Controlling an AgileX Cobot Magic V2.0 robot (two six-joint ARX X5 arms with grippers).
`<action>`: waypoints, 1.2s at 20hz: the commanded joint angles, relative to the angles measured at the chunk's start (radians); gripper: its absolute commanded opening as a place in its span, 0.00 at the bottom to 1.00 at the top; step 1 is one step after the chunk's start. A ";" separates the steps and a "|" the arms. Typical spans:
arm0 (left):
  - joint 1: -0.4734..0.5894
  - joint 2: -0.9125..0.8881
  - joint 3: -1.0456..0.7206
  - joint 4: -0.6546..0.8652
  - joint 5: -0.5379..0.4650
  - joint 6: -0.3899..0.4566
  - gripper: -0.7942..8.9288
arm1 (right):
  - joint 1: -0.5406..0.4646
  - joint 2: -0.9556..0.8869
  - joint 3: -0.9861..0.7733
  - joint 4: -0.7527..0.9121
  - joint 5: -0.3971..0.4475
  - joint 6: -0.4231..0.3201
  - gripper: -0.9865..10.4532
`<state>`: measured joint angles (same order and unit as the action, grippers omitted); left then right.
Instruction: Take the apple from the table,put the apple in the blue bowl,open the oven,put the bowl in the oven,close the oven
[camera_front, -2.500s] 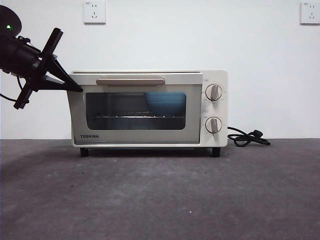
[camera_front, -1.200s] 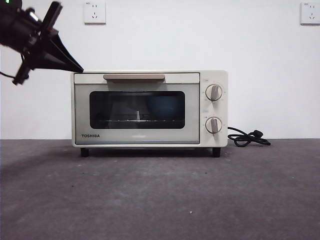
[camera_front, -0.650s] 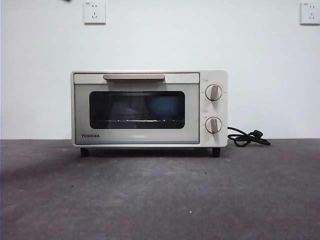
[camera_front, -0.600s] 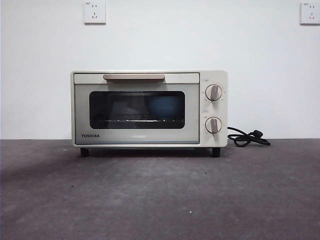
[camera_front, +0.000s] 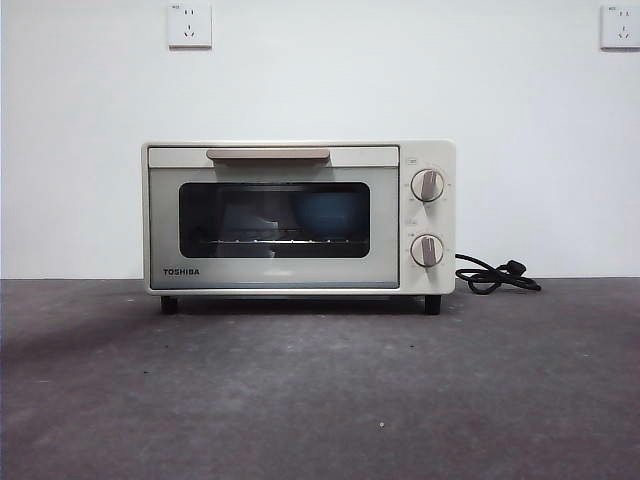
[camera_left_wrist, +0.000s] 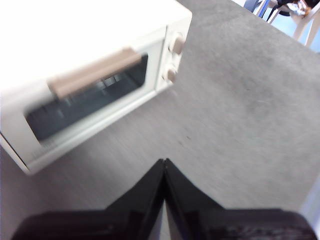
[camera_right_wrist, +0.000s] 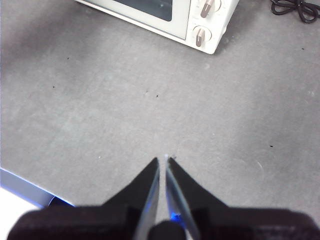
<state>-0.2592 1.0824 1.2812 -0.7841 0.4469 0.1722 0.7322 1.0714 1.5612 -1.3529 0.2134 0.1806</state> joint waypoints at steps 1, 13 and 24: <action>0.033 -0.006 -0.005 0.120 -0.002 0.152 0.08 | 0.000 0.000 -0.006 -0.011 0.004 0.011 0.11; 0.228 -0.330 -0.418 0.490 -0.023 0.178 0.08 | 0.000 0.000 -0.006 -0.008 0.004 0.011 0.11; 0.243 -0.856 -1.148 0.769 -0.368 0.065 0.08 | 0.000 0.000 -0.006 -0.008 0.004 0.011 0.11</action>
<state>-0.0196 0.2386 0.1574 -0.0257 0.0856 0.2604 0.7322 1.0714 1.5608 -1.3529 0.2134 0.1806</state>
